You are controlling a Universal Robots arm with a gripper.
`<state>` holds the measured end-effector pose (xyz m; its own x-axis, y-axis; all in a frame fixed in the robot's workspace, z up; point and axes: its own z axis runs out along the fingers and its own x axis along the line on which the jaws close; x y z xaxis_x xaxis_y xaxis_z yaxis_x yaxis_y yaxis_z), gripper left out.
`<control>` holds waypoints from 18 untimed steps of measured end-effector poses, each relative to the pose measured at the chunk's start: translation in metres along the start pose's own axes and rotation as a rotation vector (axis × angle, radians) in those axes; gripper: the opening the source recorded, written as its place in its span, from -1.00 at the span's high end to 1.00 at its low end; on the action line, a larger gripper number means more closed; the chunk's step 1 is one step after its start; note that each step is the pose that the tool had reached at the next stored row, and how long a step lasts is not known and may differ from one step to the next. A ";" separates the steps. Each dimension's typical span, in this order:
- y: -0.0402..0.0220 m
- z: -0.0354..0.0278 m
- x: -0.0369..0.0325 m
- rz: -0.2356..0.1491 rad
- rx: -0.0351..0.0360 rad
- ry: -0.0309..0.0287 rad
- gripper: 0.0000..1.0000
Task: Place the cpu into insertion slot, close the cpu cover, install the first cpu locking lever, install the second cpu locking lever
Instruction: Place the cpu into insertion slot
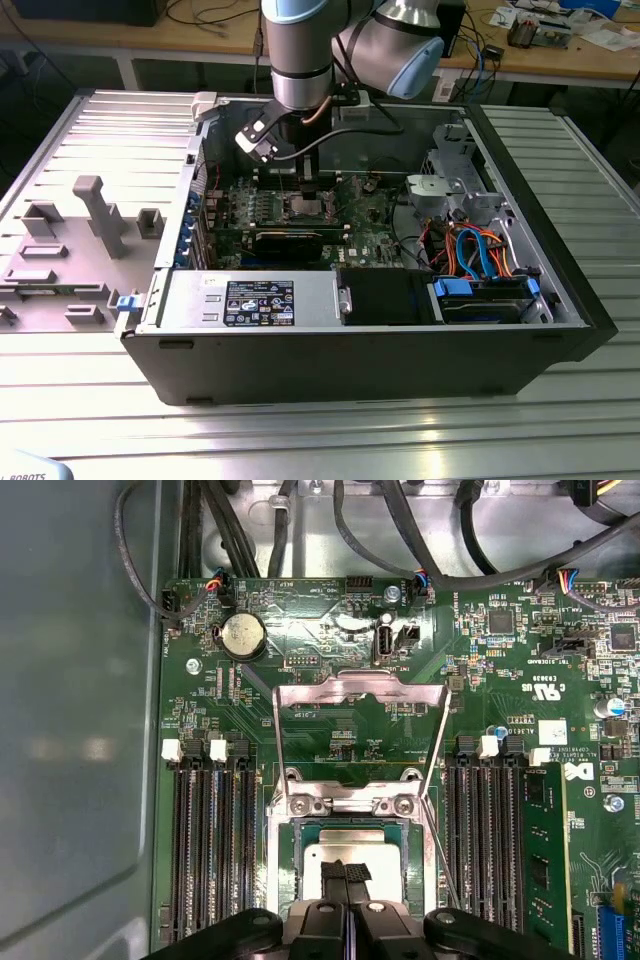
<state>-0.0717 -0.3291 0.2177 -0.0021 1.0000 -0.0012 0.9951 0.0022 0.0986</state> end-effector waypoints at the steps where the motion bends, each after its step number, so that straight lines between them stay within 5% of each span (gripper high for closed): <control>1: 0.0000 0.0000 0.0000 0.000 0.0000 0.0001 0.79; 12: 0.0001 0.0000 0.0000 0.000 -0.0001 0.0006 0.79; 14: 0.0016 0.0001 -0.0001 0.001 0.0094 0.0048 0.79; 17: 0.0028 0.0003 -0.0002 0.002 0.0233 0.0232 0.79; 18: 0.0054 -0.0004 -0.0003 0.004 0.0499 0.0385 0.79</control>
<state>-0.0663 -0.3294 0.2186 -0.0009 0.9993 0.0375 0.9988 -0.0009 0.0489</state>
